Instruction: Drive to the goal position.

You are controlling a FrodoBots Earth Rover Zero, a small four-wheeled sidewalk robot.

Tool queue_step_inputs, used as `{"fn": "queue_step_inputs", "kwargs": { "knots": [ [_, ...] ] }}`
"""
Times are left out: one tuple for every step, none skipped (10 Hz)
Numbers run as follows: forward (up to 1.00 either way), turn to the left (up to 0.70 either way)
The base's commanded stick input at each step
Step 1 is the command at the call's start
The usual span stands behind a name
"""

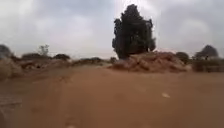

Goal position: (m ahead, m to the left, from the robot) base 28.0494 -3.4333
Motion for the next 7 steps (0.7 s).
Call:
{"fn": "queue_step_inputs", "kwargs": {
  "knots": [
    [0.50,0.00],
    [0.50,0.00],
    [0.50,0.00],
    [0.50,0.00],
    [0.50,0.00],
    [0.50,0.00],
    [0.50,0.00]
  ]
}}
